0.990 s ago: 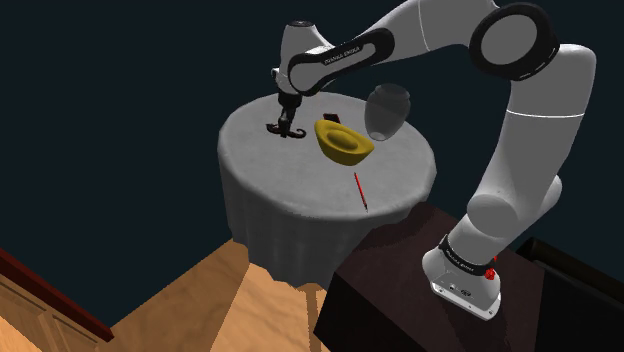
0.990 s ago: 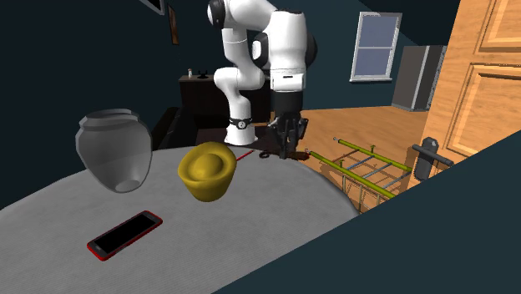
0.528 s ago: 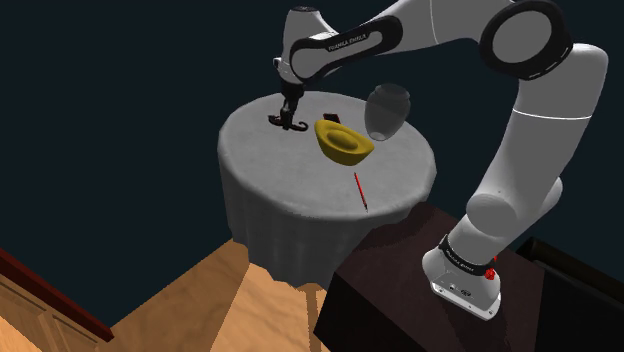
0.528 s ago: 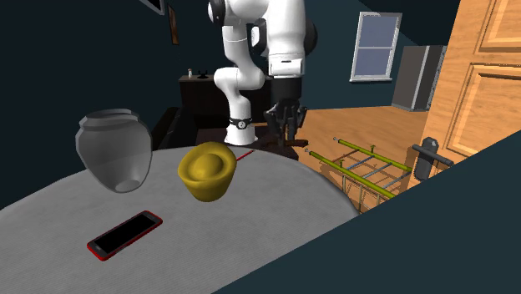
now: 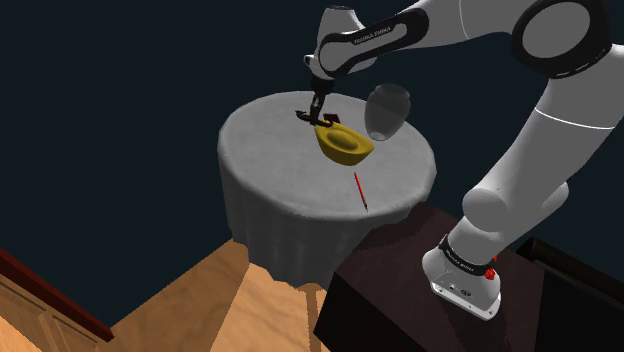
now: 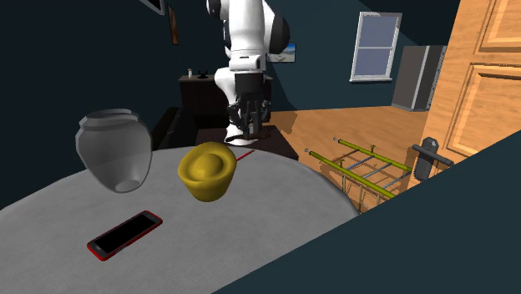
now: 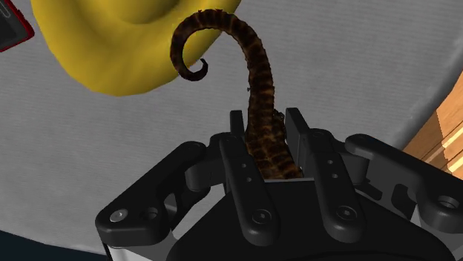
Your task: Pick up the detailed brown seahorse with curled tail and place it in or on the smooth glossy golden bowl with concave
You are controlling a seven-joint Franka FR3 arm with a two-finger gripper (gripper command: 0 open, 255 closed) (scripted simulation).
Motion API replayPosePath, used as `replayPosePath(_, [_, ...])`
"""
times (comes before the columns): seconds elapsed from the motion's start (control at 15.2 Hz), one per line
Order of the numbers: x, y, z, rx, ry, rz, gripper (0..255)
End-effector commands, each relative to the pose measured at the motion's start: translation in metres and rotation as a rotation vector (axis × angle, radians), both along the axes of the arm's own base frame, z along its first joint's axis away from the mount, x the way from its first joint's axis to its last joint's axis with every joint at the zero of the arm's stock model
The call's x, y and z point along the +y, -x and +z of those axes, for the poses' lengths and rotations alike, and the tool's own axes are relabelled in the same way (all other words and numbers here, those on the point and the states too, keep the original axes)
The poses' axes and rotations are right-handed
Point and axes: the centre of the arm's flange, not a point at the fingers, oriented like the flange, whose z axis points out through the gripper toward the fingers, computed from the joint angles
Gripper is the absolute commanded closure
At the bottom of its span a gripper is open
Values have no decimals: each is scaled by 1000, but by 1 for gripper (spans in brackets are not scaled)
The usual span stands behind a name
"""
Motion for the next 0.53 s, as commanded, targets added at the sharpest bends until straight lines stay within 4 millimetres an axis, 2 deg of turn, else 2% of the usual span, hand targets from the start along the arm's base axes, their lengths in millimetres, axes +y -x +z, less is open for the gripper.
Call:
replayPosePath(0.0, [-22,14,-1,0,0,2,255])
replayPosePath(0.46, [-103,58,2,0,0,2,255])
